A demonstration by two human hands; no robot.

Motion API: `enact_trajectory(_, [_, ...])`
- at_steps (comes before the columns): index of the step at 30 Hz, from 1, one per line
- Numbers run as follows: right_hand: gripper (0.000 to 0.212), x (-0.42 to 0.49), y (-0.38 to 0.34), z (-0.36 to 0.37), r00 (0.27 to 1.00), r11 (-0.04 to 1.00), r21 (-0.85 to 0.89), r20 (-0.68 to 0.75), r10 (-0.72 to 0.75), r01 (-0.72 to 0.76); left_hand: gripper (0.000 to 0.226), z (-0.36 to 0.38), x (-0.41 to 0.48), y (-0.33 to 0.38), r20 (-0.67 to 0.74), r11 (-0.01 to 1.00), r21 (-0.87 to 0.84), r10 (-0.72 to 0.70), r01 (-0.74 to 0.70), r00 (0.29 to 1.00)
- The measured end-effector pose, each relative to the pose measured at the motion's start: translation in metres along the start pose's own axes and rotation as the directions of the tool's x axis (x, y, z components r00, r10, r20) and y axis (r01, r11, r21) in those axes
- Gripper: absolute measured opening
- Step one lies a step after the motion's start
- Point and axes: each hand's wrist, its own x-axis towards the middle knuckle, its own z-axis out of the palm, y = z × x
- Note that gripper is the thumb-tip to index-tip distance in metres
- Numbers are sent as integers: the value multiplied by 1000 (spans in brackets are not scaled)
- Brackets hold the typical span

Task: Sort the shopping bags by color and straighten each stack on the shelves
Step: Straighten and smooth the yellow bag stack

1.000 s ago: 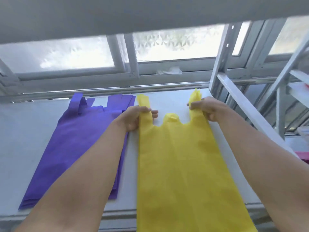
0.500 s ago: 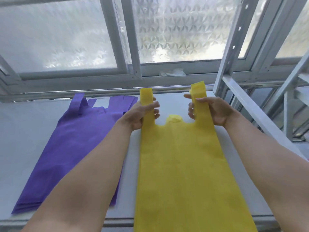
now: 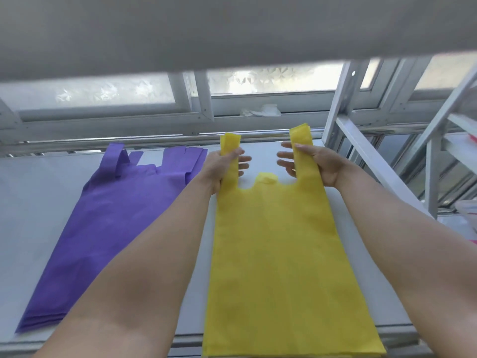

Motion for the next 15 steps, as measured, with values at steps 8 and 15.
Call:
enact_trajectory(8, [40, -33, 6, 8, 830, 917, -359, -554, -60, -173, 24, -20, -30, 2, -350, 954, 234, -96, 186, 932])
enact_trajectory(15, [52, -144, 37, 38, 825, 724, -544, -562, 60, -424, 24, -22, -153, -5, -226, 837, 251, -438, 487, 870])
